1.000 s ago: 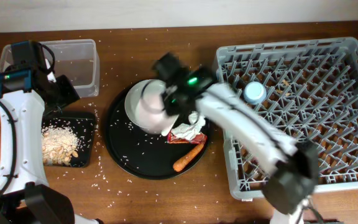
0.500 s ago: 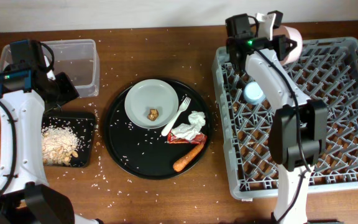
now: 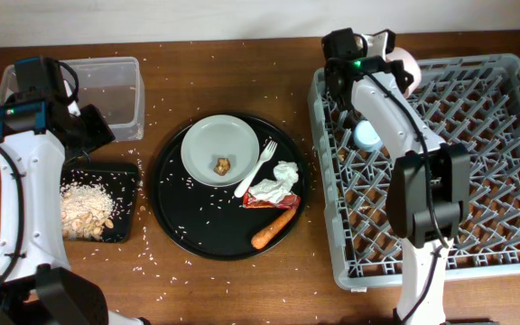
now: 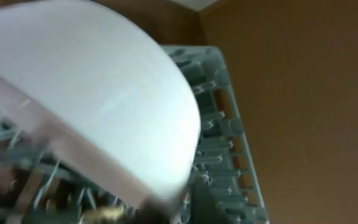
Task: Sort waste into correct bins and load items into the dishwasher rack
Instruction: 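Place the white bowl into the dish rack with the right gripper, then grasp the white plate with the left gripper and lift it, then tip the plate over the black tray to drop the food scrap, then set the white plate back on the round tray with left gripper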
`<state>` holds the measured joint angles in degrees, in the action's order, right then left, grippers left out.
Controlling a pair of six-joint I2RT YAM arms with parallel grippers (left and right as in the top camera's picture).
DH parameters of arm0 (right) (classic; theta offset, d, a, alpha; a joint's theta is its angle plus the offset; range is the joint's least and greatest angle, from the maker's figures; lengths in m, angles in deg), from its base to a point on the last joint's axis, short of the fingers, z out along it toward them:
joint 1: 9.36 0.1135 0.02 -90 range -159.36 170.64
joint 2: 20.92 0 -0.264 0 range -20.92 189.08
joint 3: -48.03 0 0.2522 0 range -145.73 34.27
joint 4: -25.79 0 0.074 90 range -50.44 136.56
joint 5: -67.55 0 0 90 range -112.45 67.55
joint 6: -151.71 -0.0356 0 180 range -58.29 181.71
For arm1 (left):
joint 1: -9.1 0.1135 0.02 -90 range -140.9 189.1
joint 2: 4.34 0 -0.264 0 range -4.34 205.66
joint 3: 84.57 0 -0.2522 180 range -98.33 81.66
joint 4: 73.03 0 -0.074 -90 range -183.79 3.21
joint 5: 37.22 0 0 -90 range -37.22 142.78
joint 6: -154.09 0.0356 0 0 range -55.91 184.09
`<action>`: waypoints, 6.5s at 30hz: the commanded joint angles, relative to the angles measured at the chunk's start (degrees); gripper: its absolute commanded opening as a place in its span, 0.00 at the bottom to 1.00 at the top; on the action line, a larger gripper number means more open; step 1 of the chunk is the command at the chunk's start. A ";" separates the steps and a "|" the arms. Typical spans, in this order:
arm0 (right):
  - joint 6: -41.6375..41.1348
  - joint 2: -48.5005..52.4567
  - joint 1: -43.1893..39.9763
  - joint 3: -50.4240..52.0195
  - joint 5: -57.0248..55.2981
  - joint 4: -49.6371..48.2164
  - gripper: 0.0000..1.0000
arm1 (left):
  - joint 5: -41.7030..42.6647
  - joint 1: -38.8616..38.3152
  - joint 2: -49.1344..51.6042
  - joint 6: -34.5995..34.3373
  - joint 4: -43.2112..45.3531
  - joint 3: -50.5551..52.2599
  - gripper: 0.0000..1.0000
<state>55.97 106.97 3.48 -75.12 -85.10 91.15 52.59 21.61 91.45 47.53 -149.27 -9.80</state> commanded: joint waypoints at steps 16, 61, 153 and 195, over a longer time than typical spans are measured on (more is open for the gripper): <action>-1.33 -10.97 7.37 -16.31 45.18 18.38 0.98 | 0.46 -6.78 0.15 8.31 1.84 -0.02 0.69; -12.74 -9.09 2.49 -13.51 69.53 20.28 0.90 | 2.32 -40.11 26.10 37.46 15.34 2.62 0.50; -11.06 -9.09 2.49 -13.51 66.49 24.04 0.89 | 69.72 38.42 1.79 62.47 -28.46 11.23 0.00; -14.05 2.69 16.24 -13.51 70.44 7.56 0.82 | 7.85 -8.41 7.37 6.73 1.31 -17.99 0.78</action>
<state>43.25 105.88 17.47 -88.80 -13.26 100.81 59.39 10.77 98.88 55.07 -147.30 -27.43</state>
